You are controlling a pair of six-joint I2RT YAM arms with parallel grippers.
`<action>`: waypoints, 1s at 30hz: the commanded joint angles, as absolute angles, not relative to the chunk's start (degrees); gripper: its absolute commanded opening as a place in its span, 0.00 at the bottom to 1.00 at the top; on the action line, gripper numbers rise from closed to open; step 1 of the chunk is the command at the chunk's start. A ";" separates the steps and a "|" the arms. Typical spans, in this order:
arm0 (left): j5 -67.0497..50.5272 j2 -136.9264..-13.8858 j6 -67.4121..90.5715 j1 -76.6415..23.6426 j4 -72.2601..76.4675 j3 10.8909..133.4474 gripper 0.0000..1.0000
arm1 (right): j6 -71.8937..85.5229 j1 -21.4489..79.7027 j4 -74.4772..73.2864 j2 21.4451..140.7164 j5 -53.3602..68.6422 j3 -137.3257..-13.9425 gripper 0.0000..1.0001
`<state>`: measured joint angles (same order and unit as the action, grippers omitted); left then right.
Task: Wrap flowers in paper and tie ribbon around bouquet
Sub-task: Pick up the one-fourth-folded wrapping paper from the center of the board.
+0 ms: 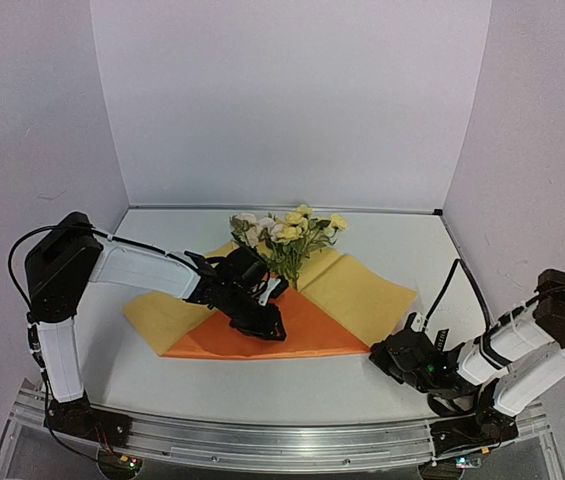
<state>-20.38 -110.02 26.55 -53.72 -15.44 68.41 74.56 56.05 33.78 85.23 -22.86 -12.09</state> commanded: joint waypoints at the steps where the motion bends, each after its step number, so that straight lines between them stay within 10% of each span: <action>1: -20.64 -111.08 21.01 -56.33 -16.95 74.37 0.27 | 70.09 56.10 32.23 82.62 -23.64 -11.63 0.00; 30: -17.60 -127.80 14.36 -61.60 -20.61 89.13 0.19 | 57.31 56.13 12.33 64.93 -17.83 -18.72 0.00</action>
